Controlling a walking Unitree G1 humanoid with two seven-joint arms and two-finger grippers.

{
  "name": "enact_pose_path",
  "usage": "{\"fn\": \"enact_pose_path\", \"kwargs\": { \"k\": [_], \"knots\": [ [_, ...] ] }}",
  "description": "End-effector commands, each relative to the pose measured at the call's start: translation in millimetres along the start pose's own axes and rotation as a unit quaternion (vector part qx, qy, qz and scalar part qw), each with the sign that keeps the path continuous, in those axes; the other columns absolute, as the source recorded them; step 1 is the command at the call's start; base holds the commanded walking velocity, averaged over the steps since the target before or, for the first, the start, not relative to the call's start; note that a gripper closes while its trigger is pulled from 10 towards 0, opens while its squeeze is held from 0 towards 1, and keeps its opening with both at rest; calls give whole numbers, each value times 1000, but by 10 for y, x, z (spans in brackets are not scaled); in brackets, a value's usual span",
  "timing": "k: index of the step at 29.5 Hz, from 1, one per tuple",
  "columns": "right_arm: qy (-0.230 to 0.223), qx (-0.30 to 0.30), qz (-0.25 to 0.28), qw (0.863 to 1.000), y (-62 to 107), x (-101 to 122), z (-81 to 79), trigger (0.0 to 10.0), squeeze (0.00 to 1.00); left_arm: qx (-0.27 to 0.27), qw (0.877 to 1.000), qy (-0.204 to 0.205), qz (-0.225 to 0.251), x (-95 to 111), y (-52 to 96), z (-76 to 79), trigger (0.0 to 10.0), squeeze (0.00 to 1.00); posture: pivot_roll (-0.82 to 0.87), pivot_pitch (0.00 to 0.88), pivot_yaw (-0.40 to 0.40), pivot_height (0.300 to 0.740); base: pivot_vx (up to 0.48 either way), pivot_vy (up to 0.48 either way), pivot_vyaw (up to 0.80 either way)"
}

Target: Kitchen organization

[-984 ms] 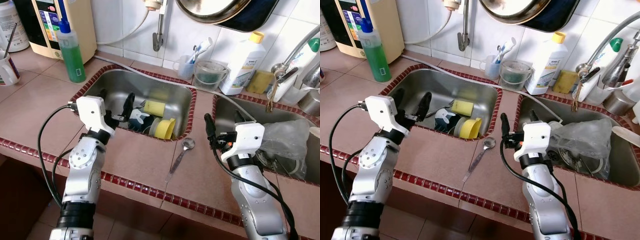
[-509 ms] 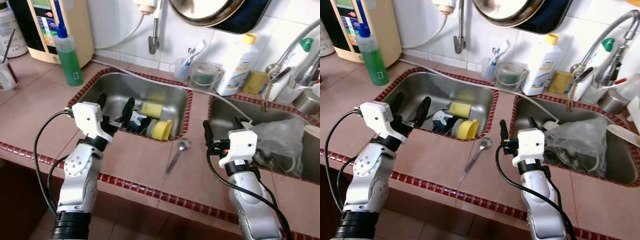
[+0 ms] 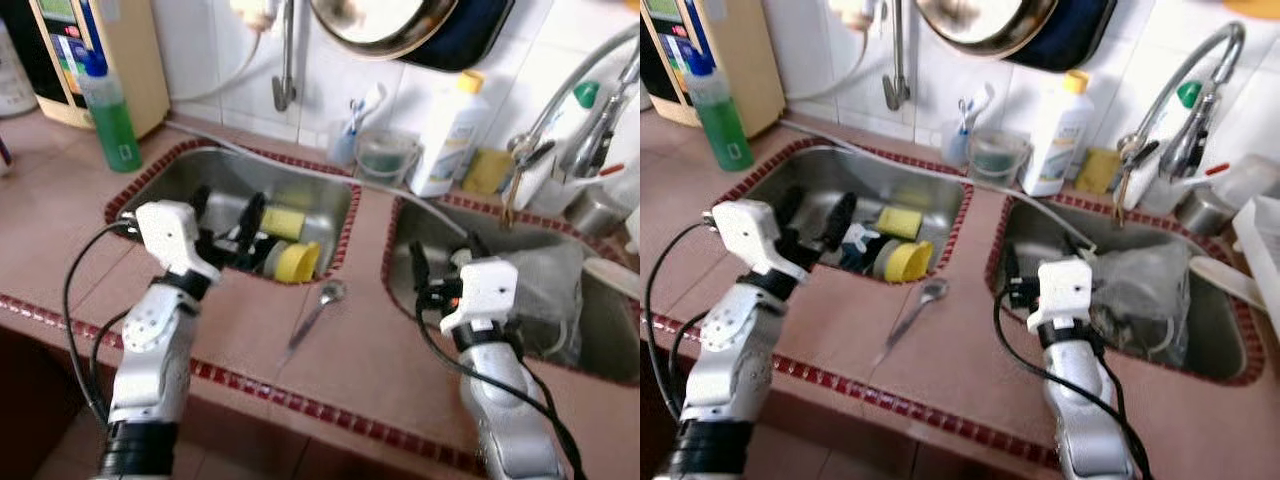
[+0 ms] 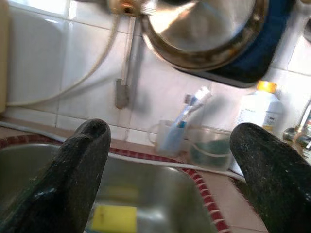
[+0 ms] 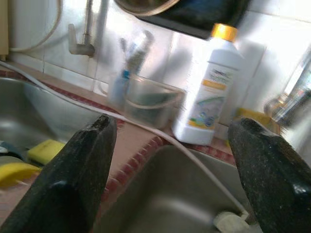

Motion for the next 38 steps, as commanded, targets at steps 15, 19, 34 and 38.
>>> {"fn": "enact_pose_path", "kwargs": {
  "k": [15,19,34,38],
  "knots": [
    [13,3,-17,1000,95,-32,91,10000,0,-13,1000,17,-22,-33,1,37,10000,0,-45,38,-65,740,0,-32,0],
    [12,5,-19,1000,106,-35,75,10000,0,-19,999,9,-26,-37,9,46,10000,0,-48,41,-63,740,0,0,0],
    [-41,140,-100,984,587,-86,-161,10000,0,-142,982,-38,-121,-100,251,122,10000,0,-47,67,-46,740,0,0,0],
    [-87,216,-128,964,765,-9,-323,10000,0,-156,975,-39,-152,-116,287,105,10000,0,-44,70,-41,740,0,0,0]
  ]
}}
Point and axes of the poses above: a point about 5 cm out from each wrist's last joint towards the gripper, its own y axis pointing back from the gripper into the wrist, its own x axis along the axis of the wrist's last joint, z = x × y, the point moved 3 cm from there along -y, pointing out of the wrist towards the gripper, and after that the axes turned 13 degrees about -y, right-handed, at the moved point
